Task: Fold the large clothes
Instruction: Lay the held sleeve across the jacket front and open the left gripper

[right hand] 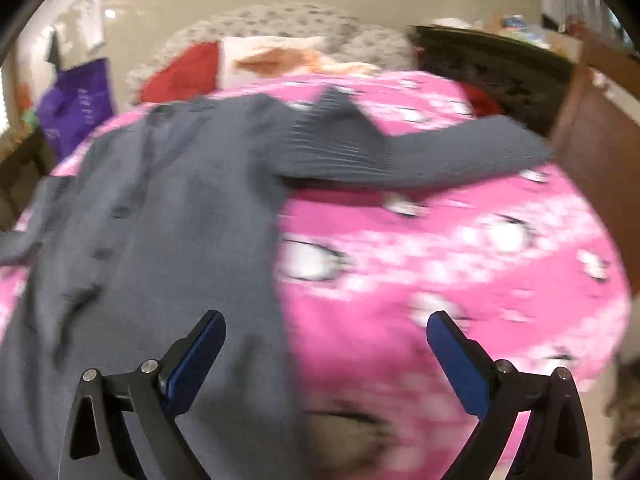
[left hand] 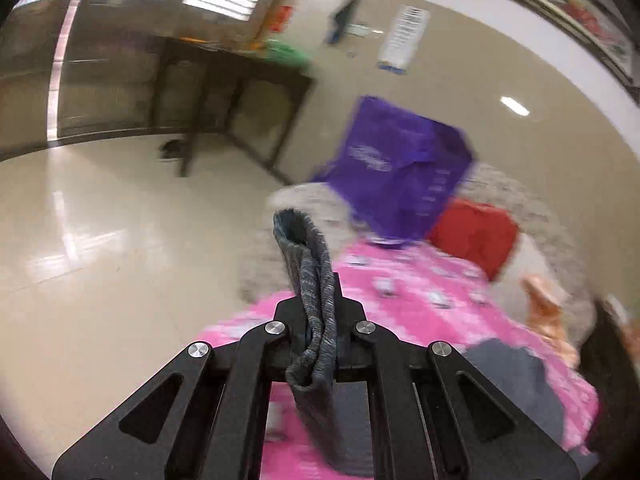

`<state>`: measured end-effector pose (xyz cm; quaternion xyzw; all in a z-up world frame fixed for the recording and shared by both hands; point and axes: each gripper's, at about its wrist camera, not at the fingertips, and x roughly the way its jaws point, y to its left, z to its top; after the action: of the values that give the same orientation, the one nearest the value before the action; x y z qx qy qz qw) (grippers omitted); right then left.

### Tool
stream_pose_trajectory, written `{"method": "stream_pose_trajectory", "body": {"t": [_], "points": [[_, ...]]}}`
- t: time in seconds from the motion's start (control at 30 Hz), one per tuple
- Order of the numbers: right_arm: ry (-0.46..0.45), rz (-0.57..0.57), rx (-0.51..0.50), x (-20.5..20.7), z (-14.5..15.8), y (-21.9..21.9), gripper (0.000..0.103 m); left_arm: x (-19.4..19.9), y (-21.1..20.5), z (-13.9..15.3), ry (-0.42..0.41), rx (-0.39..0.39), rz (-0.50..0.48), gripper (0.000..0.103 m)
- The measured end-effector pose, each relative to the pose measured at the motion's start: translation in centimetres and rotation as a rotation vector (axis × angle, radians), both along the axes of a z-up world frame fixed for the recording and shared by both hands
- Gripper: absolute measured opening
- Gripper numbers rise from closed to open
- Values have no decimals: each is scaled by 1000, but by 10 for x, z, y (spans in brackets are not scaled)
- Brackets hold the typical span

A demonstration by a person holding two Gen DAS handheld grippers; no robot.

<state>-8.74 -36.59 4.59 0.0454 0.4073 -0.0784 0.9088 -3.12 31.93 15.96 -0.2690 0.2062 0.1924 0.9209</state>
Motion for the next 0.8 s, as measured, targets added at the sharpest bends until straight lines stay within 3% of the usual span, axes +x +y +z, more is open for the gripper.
{"method": "stream_pose_trajectory", "body": {"t": [0.13,0.23,0.37,0.5,0.63,0.8], "points": [[46,-125,-12,-16,-18,-46,100,48,-93,11,-15,10,-265,5],[45,-147,-19,-27,-27,-63,95,83,-174,10,-5,0,-461,5],[45,-119,-41,-36,-41,-71,90,127,-304,-13,49,-30,-723,5],[55,-104,38,-44,-53,-82,89,149,-409,-55,144,-69,-911,5],[44,-89,106,-48,-58,-93,89,146,-480,-100,252,-82,-1058,4],[46,-75,119,-51,-58,-95,90,124,-518,-122,334,-71,-1128,7]]}}
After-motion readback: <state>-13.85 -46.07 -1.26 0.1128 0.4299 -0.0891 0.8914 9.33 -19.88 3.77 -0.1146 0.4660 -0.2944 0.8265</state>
